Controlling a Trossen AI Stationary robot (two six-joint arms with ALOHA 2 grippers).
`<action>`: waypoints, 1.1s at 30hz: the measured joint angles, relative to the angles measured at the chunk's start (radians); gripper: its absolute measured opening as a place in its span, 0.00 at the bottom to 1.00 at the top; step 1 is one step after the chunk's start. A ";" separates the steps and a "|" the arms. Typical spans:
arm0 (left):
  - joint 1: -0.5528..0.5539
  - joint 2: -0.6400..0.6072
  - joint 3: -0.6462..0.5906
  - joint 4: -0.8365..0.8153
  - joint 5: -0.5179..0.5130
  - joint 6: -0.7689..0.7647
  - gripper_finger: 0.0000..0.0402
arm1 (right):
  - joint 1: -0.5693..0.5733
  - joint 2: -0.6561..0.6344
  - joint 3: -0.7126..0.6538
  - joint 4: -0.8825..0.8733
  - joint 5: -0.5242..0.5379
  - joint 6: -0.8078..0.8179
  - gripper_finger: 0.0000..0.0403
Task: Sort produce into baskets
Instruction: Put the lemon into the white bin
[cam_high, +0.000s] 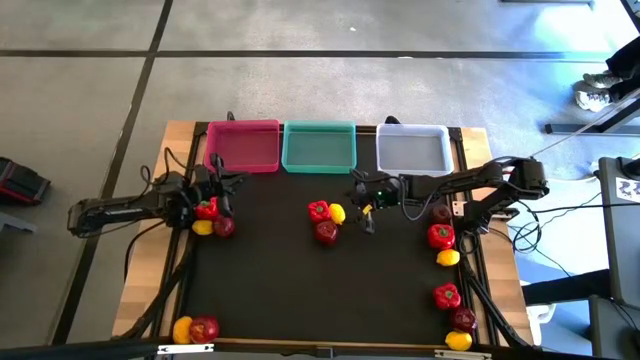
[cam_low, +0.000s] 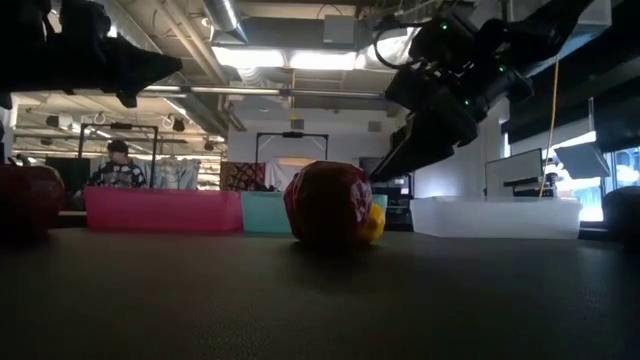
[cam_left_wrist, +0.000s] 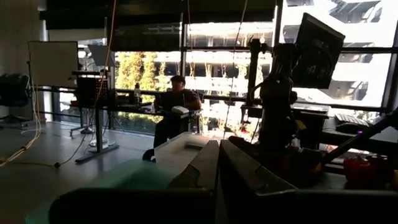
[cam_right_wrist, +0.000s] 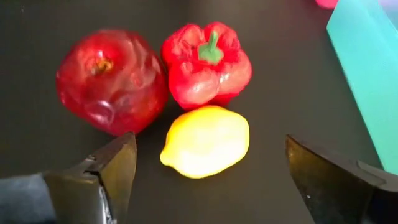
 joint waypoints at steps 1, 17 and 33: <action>0.000 0.001 0.000 -0.025 -0.005 -0.012 0.03 | 0.000 0.000 0.000 -0.001 -0.003 0.000 0.86; 0.000 0.091 0.000 -0.079 -0.107 -0.034 0.03 | 0.000 0.017 0.001 0.038 -0.049 -0.133 0.86; -0.002 0.145 -0.001 -0.071 -0.087 -0.127 0.03 | 0.000 0.218 0.009 0.169 0.009 -0.184 0.86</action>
